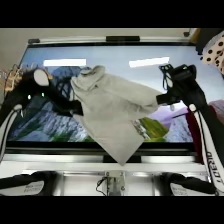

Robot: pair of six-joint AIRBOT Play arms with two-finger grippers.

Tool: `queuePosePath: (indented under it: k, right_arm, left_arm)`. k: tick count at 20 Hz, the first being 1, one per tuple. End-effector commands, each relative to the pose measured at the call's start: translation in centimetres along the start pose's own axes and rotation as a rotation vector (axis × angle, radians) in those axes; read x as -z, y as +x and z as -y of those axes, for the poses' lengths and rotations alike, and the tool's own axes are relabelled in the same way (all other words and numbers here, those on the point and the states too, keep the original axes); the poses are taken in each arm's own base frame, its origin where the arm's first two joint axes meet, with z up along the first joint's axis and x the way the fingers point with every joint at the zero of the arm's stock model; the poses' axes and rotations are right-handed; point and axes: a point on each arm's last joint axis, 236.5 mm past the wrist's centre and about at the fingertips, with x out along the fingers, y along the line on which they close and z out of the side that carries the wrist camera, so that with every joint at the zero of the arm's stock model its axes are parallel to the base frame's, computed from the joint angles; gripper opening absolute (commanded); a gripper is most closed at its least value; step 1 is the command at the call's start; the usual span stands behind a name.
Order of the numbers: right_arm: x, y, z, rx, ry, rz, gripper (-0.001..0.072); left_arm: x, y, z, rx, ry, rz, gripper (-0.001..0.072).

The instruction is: Fold the shirts.

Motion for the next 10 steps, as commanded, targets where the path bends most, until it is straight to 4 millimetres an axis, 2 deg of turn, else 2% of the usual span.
queuePosePath:
  k: [1, 4, 5, 10]
  right_arm:
    - [-0.5, -0.6, -2.5, -0.109, -0.006, 0.033, 0.0068]
    - [-0.7, -0.6, -2.6, -0.114, -0.025, 0.043, 0.0068]
    - [-0.8, -0.6, -2.6, -0.113, -0.032, 0.045, 0.0068]
    - [-0.8, -0.6, -2.6, -0.113, -0.040, 0.046, 0.0068]
  left_arm:
    - [4.3, 5.1, 2.2, 0.203, -0.153, 0.052, 0.0718]
    - [7.4, 8.5, -0.1, 0.188, -0.240, 0.015, 0.0718]
    - [7.6, 9.3, -0.5, 0.191, -0.267, 0.020, 0.0718]
    - [5.3, 11.7, 0.5, 0.245, -0.356, 0.116, 0.0716]
